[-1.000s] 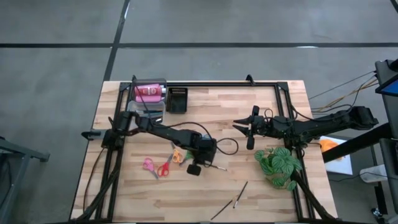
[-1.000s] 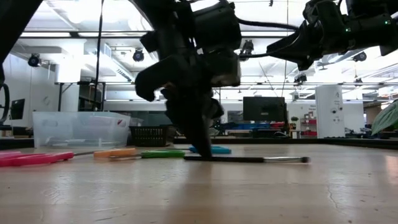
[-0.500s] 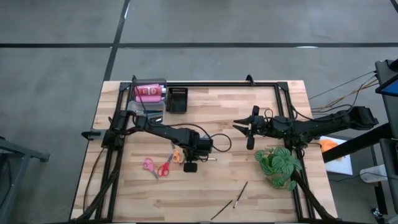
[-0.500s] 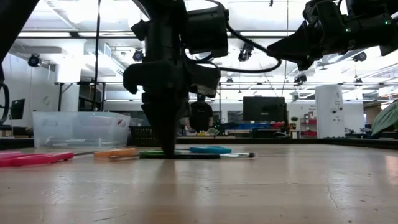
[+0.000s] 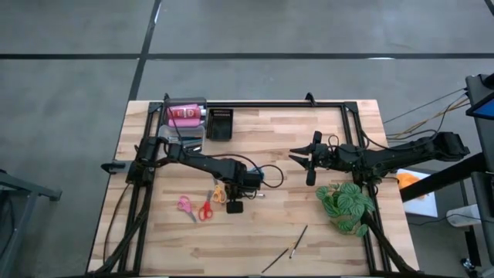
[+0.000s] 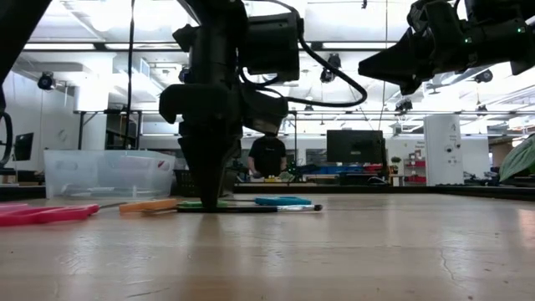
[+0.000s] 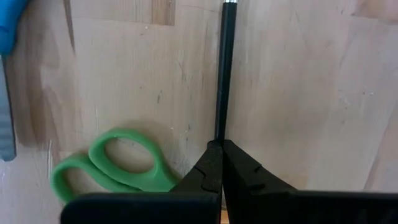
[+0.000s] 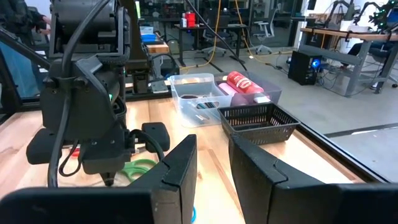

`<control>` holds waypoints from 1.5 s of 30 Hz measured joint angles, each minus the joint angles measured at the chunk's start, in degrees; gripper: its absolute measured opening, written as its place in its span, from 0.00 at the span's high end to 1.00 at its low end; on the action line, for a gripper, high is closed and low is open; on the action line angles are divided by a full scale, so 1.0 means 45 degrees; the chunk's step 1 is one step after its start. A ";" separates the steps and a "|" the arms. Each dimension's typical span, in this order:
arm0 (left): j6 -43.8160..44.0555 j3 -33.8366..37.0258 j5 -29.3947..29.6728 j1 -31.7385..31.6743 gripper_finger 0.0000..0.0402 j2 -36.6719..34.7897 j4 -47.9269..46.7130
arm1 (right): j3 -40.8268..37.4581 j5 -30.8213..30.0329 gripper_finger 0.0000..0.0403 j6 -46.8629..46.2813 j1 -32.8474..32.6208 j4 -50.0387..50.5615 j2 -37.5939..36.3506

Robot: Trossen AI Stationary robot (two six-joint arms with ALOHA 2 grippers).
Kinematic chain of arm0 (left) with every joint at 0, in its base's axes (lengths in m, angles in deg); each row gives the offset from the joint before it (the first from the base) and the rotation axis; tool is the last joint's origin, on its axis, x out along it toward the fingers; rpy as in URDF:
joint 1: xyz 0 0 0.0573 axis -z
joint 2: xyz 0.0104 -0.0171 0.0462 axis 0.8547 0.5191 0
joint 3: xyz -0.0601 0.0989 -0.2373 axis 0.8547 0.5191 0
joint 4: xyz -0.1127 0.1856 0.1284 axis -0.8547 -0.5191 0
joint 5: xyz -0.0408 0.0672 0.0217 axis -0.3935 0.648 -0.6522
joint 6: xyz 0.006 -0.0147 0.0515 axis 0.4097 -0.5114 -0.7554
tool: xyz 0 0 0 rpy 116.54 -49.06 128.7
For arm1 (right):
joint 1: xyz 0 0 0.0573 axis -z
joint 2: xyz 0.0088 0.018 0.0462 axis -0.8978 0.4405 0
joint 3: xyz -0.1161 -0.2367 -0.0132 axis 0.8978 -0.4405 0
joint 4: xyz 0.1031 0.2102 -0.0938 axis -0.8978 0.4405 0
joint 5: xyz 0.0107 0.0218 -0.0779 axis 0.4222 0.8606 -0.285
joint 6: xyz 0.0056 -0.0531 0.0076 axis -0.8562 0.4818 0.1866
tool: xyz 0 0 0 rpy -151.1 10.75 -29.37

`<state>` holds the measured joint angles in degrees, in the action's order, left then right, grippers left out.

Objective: Pick & Place Paint Supplies
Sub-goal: Put the black paint brush into the transparent bin

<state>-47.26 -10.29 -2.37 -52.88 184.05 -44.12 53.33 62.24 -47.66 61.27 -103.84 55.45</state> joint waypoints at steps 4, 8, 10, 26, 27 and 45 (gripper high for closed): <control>-0.0005 0.0005 -0.0090 0.0000 1.00 -0.0134 0.0685 | 0.0000 -0.0003 0.78 -0.0001 0.0000 0.0003 0.0000; 0.0000 0.0018 -0.0086 0.0005 1.00 -0.0201 0.0470 | 0.0000 -0.0005 0.78 -0.0002 -0.0004 0.0001 0.0000; 0.0000 0.0018 -0.0057 0.0015 1.00 -0.0213 0.0428 | 0.0000 -0.0002 0.78 -0.0002 -0.0004 0.0007 0.0000; 0.0335 0.0387 -0.0008 0.0010 0.87 -0.0285 0.0599 | 0.0000 -0.0003 0.78 -0.0001 -0.0004 0.0005 0.0000; 0.0330 0.0387 -0.0013 0.0014 0.85 -0.0285 0.0603 | 0.0000 -0.0005 0.78 -0.0001 -0.0004 0.0000 0.0000; 0.0241 0.0421 0.0432 0.0023 0.75 -0.1307 0.1101 | 0.0000 -0.0003 0.78 0.0000 0.0001 0.0000 0.0000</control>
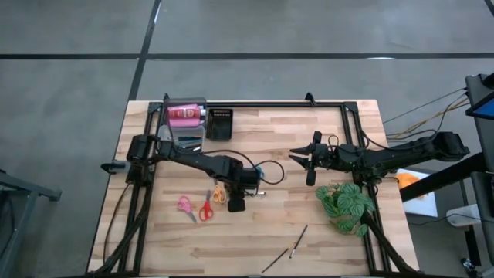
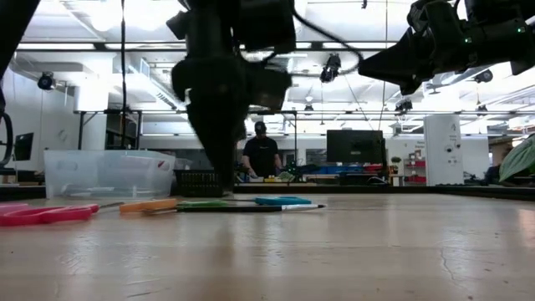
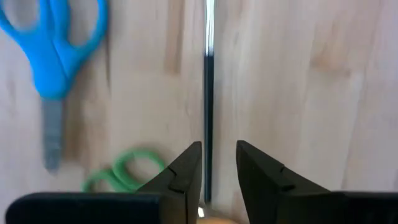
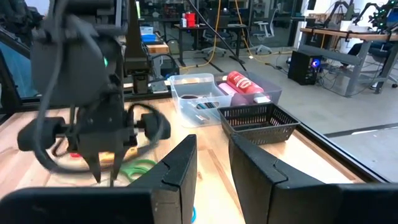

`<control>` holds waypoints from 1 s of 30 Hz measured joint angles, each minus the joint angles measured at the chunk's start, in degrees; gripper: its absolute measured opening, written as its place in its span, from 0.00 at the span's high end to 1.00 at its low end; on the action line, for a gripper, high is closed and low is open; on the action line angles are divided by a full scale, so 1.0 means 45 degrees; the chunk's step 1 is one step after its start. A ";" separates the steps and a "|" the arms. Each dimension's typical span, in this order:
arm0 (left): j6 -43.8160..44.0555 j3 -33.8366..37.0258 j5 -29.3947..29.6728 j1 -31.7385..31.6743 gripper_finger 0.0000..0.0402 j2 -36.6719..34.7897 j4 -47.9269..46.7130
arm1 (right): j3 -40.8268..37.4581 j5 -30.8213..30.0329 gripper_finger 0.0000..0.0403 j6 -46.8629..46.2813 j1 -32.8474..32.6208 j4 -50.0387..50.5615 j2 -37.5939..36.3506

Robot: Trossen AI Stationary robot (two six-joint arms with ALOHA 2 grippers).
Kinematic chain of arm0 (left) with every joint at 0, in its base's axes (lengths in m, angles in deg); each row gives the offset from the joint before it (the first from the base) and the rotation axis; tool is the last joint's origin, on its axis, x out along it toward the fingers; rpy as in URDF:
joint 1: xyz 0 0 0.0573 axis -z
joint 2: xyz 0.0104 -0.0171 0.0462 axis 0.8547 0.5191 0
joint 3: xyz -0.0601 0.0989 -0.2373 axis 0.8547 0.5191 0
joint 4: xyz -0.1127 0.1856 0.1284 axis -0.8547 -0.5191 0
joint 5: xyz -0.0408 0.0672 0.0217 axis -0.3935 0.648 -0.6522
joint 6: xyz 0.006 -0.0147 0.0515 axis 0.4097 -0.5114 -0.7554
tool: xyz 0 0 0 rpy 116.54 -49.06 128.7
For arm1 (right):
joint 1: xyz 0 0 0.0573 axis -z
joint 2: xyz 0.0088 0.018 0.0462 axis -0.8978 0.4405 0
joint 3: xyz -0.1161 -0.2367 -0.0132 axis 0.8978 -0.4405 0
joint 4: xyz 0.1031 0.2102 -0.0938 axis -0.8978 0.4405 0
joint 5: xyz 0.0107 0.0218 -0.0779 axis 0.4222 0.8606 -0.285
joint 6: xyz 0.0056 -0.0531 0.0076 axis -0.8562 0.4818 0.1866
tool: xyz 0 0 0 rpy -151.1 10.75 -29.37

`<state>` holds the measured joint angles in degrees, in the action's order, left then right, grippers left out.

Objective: Pick & Place Paint Supplies
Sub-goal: Put the black paint brush into the transparent bin

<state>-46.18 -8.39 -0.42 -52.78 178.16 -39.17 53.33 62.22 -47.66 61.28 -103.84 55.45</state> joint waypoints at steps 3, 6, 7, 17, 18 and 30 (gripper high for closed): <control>-0.0344 -0.0005 0.0447 0.0016 0.75 -0.0128 0.0906 | 0.0000 0.0003 0.78 0.0001 -0.0002 0.0000 0.0000; -0.0600 -0.0024 0.1113 0.0117 0.75 -0.0168 0.2136 | 0.0000 -0.0001 0.78 -0.0001 0.0000 0.0002 0.0000; -0.0615 -0.0019 0.1361 0.0171 0.75 -0.0148 0.2457 | 0.0000 0.0003 0.78 0.0001 -0.0004 0.0000 0.0000; -0.1606 0.1421 0.1754 0.0598 0.75 0.0115 0.6605 | 0.0005 0.0000 0.78 -0.0003 0.0000 -0.0005 0.0005; -0.1601 0.1663 0.1751 0.0593 0.75 0.0119 0.6949 | 0.0005 0.0001 0.78 -0.0004 0.0000 -0.0007 0.0002; -0.1455 0.2607 0.1906 0.0570 0.75 0.0114 0.7527 | 0.0005 0.0001 0.78 -0.0002 -0.0005 0.0005 0.0005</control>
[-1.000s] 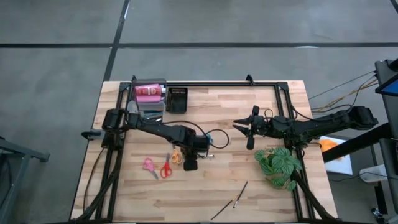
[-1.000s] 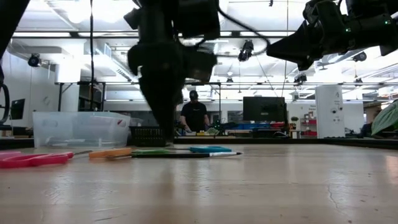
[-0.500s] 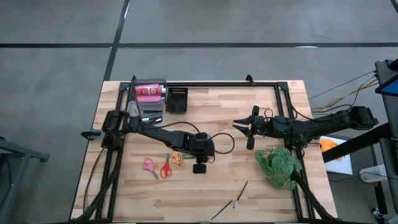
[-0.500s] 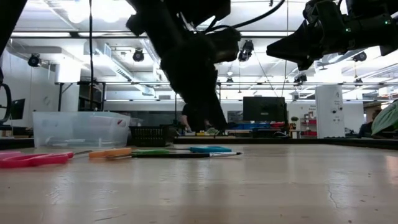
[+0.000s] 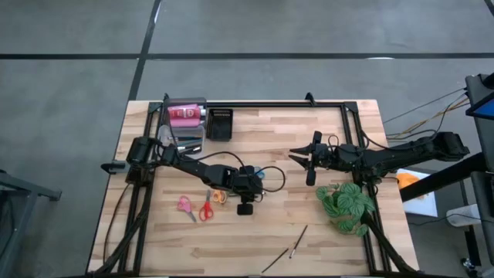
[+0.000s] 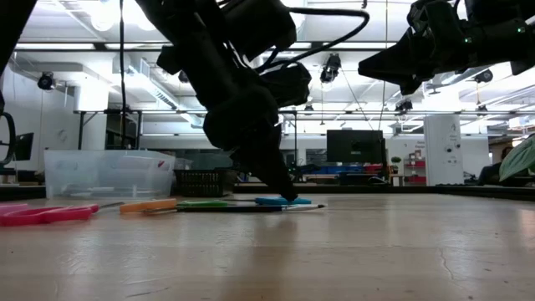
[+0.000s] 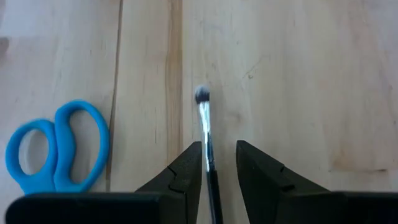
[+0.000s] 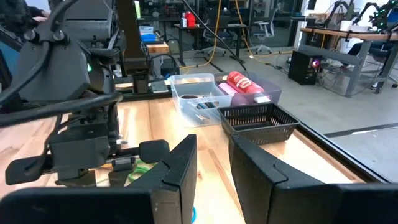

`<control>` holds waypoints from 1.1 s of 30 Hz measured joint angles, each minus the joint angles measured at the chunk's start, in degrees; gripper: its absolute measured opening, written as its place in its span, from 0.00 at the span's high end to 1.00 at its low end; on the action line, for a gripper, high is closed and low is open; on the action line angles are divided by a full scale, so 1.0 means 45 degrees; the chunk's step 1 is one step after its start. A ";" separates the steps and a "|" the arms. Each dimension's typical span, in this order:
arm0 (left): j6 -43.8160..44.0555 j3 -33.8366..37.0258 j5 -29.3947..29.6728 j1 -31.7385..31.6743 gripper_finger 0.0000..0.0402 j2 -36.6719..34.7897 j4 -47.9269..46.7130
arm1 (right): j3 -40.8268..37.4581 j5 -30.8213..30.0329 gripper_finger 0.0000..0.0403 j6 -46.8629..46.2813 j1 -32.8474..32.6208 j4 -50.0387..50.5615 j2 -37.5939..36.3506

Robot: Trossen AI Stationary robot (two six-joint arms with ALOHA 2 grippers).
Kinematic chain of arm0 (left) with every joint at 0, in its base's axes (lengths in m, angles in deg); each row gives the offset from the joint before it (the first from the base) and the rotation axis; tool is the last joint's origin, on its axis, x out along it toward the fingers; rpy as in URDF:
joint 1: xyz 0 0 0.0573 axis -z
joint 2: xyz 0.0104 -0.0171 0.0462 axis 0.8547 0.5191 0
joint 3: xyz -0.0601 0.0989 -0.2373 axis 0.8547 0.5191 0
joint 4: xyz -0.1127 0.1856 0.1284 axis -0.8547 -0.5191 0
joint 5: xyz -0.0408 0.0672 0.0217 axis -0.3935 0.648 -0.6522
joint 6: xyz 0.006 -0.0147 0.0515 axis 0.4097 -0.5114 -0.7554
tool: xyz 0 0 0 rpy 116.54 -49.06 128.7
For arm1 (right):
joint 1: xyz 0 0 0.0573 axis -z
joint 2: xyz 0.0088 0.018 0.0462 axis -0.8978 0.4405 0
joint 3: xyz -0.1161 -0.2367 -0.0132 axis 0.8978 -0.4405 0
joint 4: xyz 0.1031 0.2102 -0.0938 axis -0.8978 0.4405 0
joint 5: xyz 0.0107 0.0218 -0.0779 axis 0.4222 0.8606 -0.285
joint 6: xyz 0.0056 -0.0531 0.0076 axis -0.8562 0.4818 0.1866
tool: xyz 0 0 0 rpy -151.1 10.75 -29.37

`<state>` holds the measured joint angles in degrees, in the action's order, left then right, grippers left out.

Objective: Pick & Place Paint Supplies
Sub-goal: Put the black paint brush into the transparent bin

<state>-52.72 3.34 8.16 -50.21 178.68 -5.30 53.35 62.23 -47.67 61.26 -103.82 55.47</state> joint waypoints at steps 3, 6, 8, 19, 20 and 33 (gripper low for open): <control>0.0372 0.0192 0.0072 -0.0020 0.75 0.0003 0.0027 | 0.0000 -0.0003 0.78 0.0002 0.0000 0.0000 0.0000; 0.0505 0.0307 0.0088 -0.0044 0.74 -0.0001 0.0242 | 0.0000 -0.0003 0.78 0.0003 0.0000 -0.0001 0.0000; 0.0514 0.0351 0.0092 -0.0044 0.74 -0.0001 0.0265 | 0.0000 -0.0003 0.78 0.0003 0.0000 -0.0005 0.0000; 0.0081 0.0888 0.0611 -0.0020 0.74 -0.0049 0.0527 | 0.0000 -0.0003 0.78 0.0003 0.0000 -0.0005 0.0000; 0.0131 0.0899 0.0611 -0.0020 0.75 -0.0054 0.0524 | 0.0000 -0.0001 0.78 0.0003 0.0000 -0.0001 -0.0002; 0.0155 0.0919 0.0694 -0.0020 0.76 -0.0054 0.0446 | 0.0000 0.0002 0.78 0.0002 0.0000 -0.0005 0.0000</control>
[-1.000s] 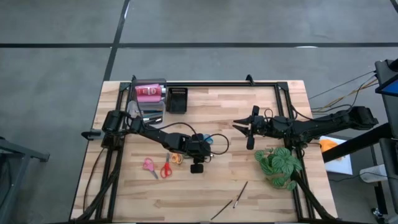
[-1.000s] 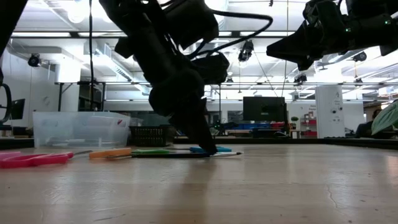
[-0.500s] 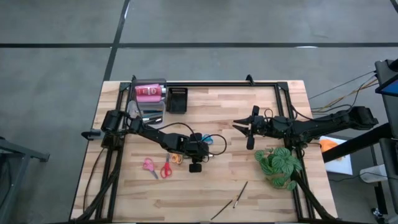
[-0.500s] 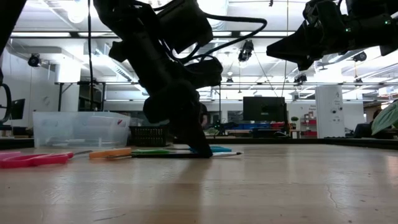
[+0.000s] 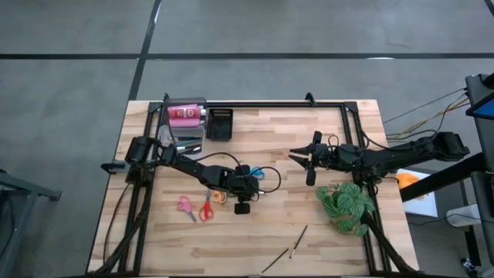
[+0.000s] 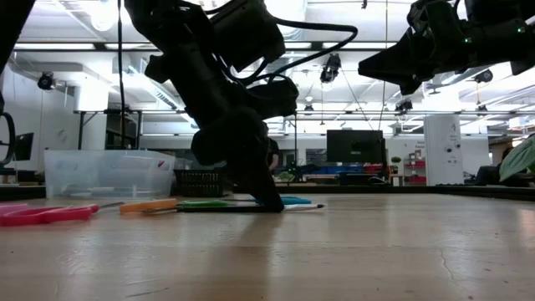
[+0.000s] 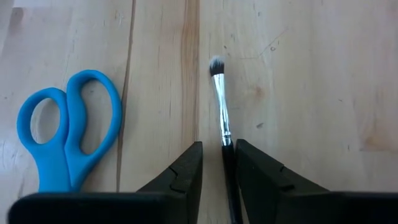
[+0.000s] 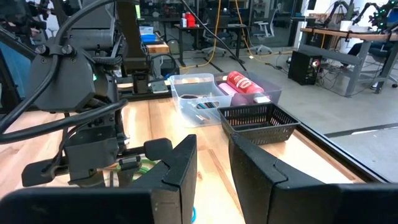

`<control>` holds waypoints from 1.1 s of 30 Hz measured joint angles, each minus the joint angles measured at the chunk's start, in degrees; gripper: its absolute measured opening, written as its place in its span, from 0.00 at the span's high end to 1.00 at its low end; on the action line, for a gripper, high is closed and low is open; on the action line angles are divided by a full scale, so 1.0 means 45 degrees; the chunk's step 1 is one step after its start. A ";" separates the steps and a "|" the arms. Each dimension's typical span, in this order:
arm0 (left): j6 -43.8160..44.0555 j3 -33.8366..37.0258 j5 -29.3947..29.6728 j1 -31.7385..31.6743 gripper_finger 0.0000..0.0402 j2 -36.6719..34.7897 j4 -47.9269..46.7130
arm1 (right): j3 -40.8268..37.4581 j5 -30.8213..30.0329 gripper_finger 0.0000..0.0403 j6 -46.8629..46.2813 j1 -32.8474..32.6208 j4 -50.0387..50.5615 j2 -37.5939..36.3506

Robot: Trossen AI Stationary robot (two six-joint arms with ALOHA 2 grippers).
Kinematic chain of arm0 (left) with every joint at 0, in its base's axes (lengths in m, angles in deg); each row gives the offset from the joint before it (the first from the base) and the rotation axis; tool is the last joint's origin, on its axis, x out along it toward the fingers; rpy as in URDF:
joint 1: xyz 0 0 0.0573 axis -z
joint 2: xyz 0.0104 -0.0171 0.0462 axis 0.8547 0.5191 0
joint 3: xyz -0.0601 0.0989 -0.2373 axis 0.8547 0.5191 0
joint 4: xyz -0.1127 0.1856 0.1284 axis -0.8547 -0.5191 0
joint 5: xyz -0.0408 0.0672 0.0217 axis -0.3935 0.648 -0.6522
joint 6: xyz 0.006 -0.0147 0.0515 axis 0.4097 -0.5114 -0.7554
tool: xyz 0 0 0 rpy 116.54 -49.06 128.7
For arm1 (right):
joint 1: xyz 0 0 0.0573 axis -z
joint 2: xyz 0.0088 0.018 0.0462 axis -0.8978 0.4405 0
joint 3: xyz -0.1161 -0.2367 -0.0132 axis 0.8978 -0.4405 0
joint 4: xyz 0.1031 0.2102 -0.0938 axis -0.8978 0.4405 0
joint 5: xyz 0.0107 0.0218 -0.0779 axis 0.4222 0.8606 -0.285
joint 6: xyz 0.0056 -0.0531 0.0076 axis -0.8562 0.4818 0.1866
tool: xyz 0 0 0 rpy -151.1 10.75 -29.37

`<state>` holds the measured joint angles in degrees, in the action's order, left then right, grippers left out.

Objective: Pick & Place Paint Supplies
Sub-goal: Put the black paint brush into the transparent bin

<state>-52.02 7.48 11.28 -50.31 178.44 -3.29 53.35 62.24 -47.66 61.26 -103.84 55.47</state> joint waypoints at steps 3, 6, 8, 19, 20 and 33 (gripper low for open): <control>0.0000 0.0000 -0.0010 0.0000 0.83 0.0005 -0.0017 | 0.0000 0.0000 0.78 -0.0004 0.0000 0.0000 0.0000; 0.0047 0.0010 -0.0034 0.0000 0.92 0.0005 -0.0024 | 0.0000 -0.0004 0.78 -0.0001 0.0001 0.0003 -0.0002; 0.0049 0.0012 -0.0027 0.0000 0.97 0.0005 -0.0022 | 0.0000 -0.0004 0.78 0.0000 0.0000 0.0002 0.0000; 0.0044 0.0024 0.0005 0.0000 0.98 0.0010 0.0061 | 0.0000 -0.0004 0.78 0.0000 0.0000 0.0005 0.0000; 0.0049 0.0024 0.0005 0.0000 0.98 0.0010 0.0075 | 0.0000 -0.0002 0.78 -0.0002 0.0000 0.0002 0.0000; 0.0481 -0.0309 0.0058 -0.0024 0.98 -0.0296 0.0152 | 0.0000 -0.0004 0.78 0.0000 0.0000 0.0005 0.0000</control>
<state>-49.86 6.09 11.54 -50.41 177.11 -2.61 53.35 62.22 -47.66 61.26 -103.82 55.47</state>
